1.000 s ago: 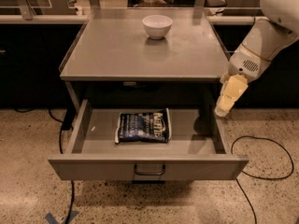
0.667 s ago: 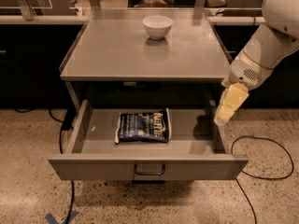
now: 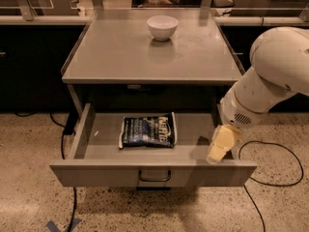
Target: Pick blue chip bag from top drawer and place on counter
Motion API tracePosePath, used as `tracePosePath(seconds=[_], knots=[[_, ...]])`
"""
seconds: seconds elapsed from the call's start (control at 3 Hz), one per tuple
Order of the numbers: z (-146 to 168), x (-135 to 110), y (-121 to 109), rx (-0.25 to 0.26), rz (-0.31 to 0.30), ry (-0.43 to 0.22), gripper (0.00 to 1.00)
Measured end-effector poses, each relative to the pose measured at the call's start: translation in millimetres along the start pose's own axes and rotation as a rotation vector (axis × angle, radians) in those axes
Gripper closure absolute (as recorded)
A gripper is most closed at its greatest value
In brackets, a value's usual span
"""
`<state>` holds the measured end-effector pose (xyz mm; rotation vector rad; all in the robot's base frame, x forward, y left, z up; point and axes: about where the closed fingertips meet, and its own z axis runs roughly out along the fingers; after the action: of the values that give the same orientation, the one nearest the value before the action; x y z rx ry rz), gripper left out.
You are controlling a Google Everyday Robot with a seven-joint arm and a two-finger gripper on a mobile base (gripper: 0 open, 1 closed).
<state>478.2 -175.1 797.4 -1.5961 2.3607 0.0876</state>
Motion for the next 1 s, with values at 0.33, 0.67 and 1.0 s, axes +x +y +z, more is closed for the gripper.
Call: tracePosePath(seconds=[0.33, 0.67, 1.0], knots=[[-0.6, -0.3, -0.3, 0.000, 0.000, -0.001, 0.00], [3.7, -0.7, -0.1, -0.026, -0.007, -0.007, 0.00], [20.3, -7.7, 5.1, -0.120, -0.048, -0.025, 0.00]])
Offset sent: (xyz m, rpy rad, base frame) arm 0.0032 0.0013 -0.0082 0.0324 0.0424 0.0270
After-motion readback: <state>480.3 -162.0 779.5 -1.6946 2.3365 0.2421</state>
